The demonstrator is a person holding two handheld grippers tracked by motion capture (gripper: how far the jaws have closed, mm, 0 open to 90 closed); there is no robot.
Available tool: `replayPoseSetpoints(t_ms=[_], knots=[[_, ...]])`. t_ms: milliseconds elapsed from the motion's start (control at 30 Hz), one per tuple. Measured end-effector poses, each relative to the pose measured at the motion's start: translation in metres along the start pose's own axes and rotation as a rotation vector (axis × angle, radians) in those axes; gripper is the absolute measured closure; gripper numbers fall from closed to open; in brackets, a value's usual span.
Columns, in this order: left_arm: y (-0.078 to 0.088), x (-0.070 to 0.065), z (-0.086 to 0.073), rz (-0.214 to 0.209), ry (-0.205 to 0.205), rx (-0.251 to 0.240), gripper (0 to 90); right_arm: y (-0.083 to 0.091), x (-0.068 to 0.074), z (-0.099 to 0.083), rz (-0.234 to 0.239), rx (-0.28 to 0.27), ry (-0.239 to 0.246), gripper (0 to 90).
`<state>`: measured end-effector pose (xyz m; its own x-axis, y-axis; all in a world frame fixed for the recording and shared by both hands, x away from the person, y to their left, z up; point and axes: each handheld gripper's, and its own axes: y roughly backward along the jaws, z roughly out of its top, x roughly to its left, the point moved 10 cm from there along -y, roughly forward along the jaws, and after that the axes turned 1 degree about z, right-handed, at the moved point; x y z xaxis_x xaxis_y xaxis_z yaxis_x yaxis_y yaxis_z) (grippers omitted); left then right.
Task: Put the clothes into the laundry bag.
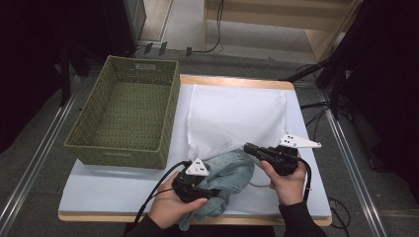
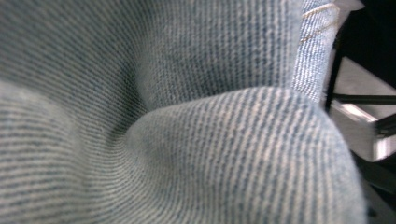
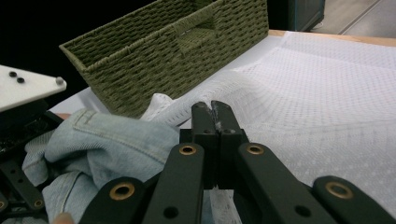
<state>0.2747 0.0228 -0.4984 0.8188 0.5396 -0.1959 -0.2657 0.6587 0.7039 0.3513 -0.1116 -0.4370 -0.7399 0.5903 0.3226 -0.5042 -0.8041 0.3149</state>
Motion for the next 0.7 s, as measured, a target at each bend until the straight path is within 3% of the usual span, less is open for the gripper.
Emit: replayPoseSetpoints(t_ms=[100,200,267,333,400,433,467,533,633,700], knots=[[0.002,-0.001,0.007,0.024,-0.001,-0.013,60.0,-0.002,0.005,0.001,0.009,0.000,0.005,90.0],[0.008,-0.002,0.019,0.044,0.007,-0.065,59.5,-0.003,0.011,0.002,0.018,-0.003,0.016,90.0],[0.013,0.002,0.029,0.065,0.034,-0.121,59.1,-0.002,0.015,0.005,0.025,-0.009,0.026,90.0],[0.012,0.008,0.033,0.071,0.080,-0.132,58.8,-0.001,0.018,0.007,0.027,-0.017,0.034,90.0],[0.003,0.011,0.032,0.068,0.108,-0.112,56.6,-0.001,0.021,0.008,0.028,-0.022,0.037,90.0],[-0.010,0.012,0.027,0.056,0.112,-0.094,53.4,-0.001,0.021,0.008,0.030,-0.019,0.039,90.0],[-0.014,0.013,0.026,0.056,0.114,-0.105,46.9,-0.003,0.023,0.007,0.040,-0.015,0.038,90.0],[-0.017,0.013,0.026,0.049,0.123,-0.167,35.7,-0.005,0.022,0.003,0.035,-0.006,0.039,90.0],[-0.004,0.011,0.032,0.061,0.085,-0.207,12.9,-0.005,0.018,0.000,0.030,0.000,0.026,90.0],[0.009,0.009,0.036,0.047,0.066,-0.227,9.7,-0.003,0.014,-0.002,0.020,0.002,0.025,90.0]])
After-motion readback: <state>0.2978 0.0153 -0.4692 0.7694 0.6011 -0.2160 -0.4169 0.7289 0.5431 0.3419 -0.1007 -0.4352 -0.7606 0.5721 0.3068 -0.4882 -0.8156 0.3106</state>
